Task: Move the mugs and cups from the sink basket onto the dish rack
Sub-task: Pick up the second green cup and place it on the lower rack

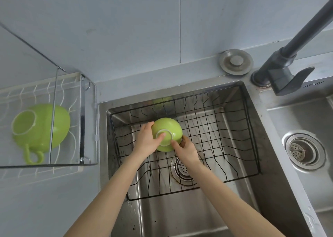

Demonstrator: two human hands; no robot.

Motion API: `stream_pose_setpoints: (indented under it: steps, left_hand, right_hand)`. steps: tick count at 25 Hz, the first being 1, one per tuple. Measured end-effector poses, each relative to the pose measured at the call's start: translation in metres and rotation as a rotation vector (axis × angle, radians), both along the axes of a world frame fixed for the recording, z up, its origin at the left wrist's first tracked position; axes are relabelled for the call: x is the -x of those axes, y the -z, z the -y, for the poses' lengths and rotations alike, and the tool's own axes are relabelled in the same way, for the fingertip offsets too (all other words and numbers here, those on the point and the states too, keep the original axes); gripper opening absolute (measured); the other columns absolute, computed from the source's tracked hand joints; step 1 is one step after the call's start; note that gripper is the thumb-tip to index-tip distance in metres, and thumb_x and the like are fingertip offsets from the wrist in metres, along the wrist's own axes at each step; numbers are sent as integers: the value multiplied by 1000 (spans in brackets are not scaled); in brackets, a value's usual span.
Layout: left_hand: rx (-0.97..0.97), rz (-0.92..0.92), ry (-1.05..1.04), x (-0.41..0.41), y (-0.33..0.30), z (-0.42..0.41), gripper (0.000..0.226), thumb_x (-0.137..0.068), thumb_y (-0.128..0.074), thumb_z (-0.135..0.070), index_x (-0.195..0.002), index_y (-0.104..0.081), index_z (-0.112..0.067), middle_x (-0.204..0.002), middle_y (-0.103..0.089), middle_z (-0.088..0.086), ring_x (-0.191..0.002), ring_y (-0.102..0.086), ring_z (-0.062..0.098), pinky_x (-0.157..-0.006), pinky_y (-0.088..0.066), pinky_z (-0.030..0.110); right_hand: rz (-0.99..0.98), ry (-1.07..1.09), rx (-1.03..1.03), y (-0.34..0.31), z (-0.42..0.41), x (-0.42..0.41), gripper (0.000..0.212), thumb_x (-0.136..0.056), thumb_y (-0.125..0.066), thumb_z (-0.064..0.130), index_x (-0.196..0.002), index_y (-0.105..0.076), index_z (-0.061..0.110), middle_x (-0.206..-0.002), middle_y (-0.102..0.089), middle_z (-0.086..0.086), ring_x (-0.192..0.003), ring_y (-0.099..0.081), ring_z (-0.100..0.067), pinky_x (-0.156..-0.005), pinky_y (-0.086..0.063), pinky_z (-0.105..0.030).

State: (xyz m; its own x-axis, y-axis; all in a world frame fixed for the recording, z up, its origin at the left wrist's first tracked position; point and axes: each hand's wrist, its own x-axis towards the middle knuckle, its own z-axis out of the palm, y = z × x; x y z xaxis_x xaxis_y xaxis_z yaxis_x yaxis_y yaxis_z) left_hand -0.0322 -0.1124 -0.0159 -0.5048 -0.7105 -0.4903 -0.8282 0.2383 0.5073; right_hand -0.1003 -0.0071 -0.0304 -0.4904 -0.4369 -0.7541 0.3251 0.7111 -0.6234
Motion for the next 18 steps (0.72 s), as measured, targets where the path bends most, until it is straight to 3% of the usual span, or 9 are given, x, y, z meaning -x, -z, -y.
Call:
stream_pose_setpoints:
  steps: [6, 9, 14, 18]
  left_hand:
    - [-83, -78, -68, -12, -8, -14, 50, -82, -64, -22, -125, -45, -5, -130, -48, 15, -119, -48, 26, -100, -39, 34]
    - [-135, -139, -143, -21, -21, -27, 44, -81, -64, -24, -118, -47, -7, -127, -51, 11, -115, -51, 24, -94, -42, 31]
    - [-208, -251, -209, -40, -51, -62, 48, -82, -63, -28, -121, -41, -9, -121, -48, 1, -105, -46, 13, -92, -40, 28]
    - [-249, -339, -206, -62, -76, -86, 60, -81, -65, -30, -130, -36, -13, -122, -50, 3, -103, -50, 15, -90, -45, 25]
  right_hand:
    - [-108, -59, -16, -23, -17, 3, 44, -90, -51, 26, -130, -46, 10, -124, -62, -11, -117, -55, -28, -89, -41, -27]
    - [-159, -83, 6, -42, -28, 6, 48, -91, -49, 27, -135, -42, 10, -122, -62, -11, -115, -55, -27, -91, -41, -29]
    - [-199, -72, 63, -76, -53, 0, 47, -92, -48, 29, -137, -42, 16, -99, -54, -1, -93, -48, -15, -81, -35, -23]
    - [-246, -83, 113, -102, -74, -13, 49, -91, -48, 32, -138, -42, 17, -101, -53, 1, -94, -49, -14, -82, -36, -23]
